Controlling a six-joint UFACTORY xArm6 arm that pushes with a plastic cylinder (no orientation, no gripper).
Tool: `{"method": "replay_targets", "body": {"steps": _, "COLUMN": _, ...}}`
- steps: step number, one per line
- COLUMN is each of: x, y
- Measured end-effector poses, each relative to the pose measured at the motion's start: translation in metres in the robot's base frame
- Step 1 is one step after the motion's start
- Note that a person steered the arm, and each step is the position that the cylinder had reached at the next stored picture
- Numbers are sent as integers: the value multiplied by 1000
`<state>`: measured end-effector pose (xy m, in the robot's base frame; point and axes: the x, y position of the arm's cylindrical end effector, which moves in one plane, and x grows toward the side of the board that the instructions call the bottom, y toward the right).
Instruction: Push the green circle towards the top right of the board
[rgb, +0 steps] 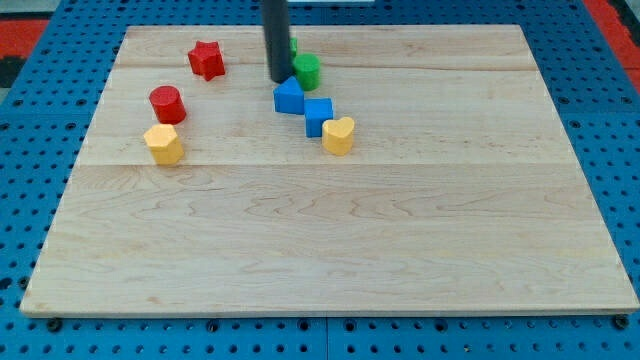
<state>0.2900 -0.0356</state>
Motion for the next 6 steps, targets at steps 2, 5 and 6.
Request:
{"method": "replay_targets", "body": {"steps": 2, "x": -28, "y": 71}}
{"method": "replay_targets", "body": {"steps": 5, "x": -15, "y": 132}}
{"method": "replay_targets", "body": {"steps": 6, "x": -46, "y": 173}}
